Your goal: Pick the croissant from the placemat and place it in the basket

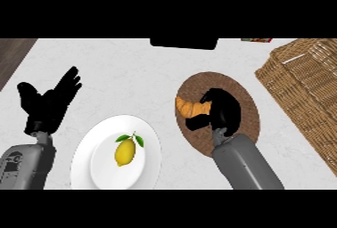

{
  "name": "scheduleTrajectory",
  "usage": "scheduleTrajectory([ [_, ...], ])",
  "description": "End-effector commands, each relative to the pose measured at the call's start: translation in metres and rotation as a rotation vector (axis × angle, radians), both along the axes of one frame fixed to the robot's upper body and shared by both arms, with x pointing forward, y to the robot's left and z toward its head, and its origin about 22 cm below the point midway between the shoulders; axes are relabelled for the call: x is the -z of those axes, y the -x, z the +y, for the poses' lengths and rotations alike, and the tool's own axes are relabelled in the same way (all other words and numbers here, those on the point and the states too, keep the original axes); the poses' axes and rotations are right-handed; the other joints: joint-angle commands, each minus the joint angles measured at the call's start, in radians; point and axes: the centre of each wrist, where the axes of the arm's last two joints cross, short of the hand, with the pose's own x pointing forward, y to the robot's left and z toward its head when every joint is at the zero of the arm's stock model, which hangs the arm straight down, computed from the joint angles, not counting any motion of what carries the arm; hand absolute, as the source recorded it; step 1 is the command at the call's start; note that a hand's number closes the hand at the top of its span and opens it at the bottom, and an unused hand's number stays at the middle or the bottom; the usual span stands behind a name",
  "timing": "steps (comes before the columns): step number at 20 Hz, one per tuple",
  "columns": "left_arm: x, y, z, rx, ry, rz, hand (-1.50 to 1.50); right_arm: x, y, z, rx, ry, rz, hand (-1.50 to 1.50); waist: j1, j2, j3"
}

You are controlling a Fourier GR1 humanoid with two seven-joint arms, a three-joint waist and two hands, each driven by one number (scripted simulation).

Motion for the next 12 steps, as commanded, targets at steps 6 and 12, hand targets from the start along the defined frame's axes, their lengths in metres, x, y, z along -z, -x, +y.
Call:
scheduleTrajectory([
  [6,0.004,-0.001,-0.015,0.015,0.012,0.012,0.0,-0.087,-0.042,0.058,0.121,-0.135,-0.507,1.5,0.013,-0.01,-0.002],
  [12,0.009,-0.002,-0.004,-0.01,-0.001,0.023,0.0,-0.126,-0.068,0.083,0.244,-0.04,-0.572,1.5,-0.02,-0.015,-0.003],
])
